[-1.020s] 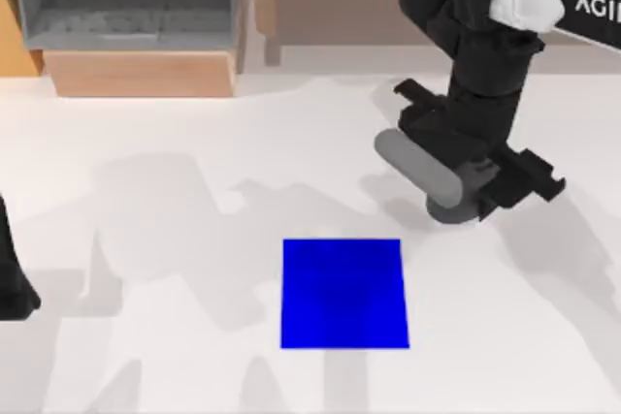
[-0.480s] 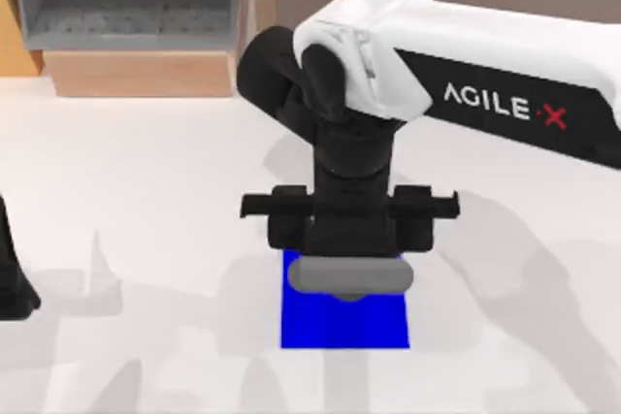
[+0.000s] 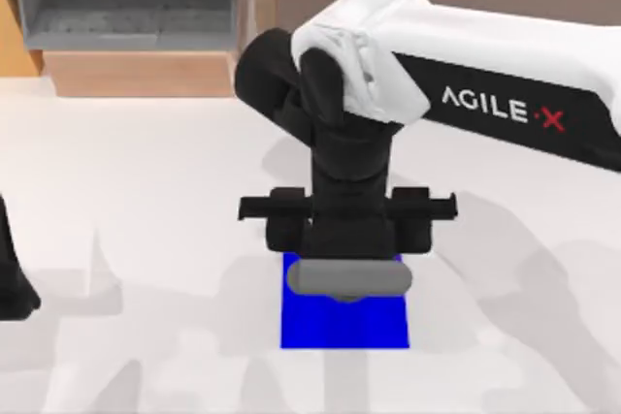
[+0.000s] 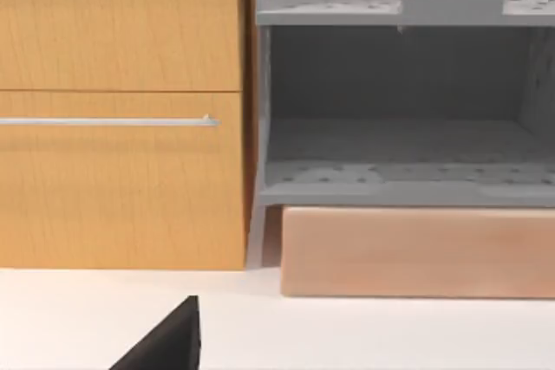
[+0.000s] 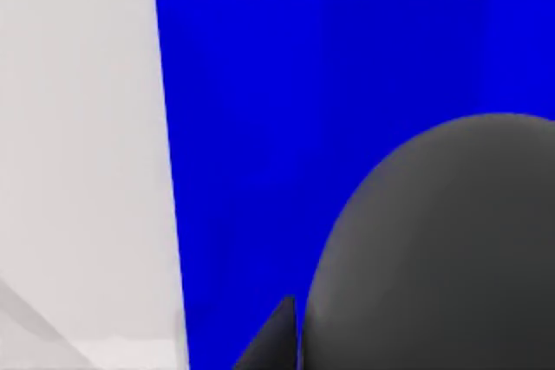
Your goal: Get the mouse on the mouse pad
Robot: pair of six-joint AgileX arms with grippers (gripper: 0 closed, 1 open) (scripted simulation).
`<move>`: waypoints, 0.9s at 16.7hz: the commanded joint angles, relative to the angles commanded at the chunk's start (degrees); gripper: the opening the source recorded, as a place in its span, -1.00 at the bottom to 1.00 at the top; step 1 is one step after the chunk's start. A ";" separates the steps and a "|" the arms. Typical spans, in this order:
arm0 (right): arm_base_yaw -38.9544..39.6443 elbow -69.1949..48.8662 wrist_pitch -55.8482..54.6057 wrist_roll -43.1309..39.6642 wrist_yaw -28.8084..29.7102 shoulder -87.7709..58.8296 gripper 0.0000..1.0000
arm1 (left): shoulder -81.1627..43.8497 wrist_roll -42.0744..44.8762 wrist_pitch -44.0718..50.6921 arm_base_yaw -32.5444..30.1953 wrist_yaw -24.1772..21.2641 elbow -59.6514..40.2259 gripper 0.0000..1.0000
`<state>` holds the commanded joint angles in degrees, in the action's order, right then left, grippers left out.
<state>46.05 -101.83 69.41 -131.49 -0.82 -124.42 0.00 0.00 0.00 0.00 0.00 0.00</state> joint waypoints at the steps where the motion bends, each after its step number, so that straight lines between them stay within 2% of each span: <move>1: 0.00 0.36 -0.51 -0.02 0.00 -0.12 -1.00 | 0.00 0.00 0.00 0.00 0.00 0.00 1.00; 15: 0.05 5.68 -8.22 -0.31 0.07 -1.81 -1.00 | 0.00 0.00 0.00 0.00 0.00 0.00 1.00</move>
<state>46.10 -96.15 61.20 -131.79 -0.75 -126.23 0.00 0.00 0.00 0.00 0.00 0.00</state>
